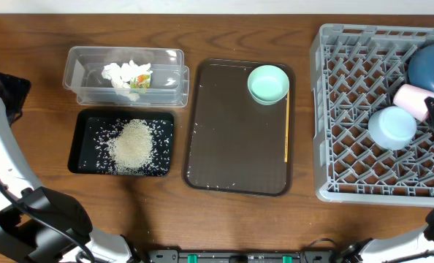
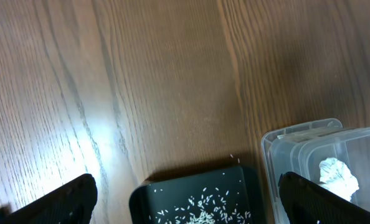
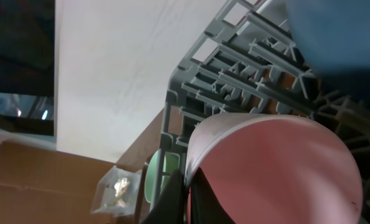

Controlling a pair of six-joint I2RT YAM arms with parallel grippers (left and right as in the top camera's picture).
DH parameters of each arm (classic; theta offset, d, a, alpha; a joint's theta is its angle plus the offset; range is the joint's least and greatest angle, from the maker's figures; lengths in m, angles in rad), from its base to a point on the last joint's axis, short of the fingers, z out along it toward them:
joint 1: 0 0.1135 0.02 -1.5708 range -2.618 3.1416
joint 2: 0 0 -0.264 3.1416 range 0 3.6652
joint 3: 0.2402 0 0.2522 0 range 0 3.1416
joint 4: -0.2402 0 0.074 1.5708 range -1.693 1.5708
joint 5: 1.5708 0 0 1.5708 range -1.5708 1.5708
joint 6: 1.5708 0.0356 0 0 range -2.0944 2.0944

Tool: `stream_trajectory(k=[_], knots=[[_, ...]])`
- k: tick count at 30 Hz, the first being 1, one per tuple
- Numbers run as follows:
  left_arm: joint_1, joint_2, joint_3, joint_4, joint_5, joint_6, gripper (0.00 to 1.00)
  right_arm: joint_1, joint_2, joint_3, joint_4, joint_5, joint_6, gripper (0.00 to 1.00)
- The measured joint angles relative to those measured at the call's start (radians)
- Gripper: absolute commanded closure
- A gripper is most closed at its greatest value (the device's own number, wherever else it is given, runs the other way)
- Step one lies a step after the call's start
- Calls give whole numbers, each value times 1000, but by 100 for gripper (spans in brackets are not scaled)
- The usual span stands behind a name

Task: Sort waste into correct bins and load items into the dishwasher rack
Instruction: 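Carry the pink cup right and set it upside down in rack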

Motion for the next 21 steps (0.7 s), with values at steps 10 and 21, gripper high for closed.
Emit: stream_trajectory(k=[10,21], knots=[[0,0,0,0,0,0,5,0,0,0,21,8,-5,99],[0,0,0,0,0,0,5,1,8,0,109,25,5,99]])
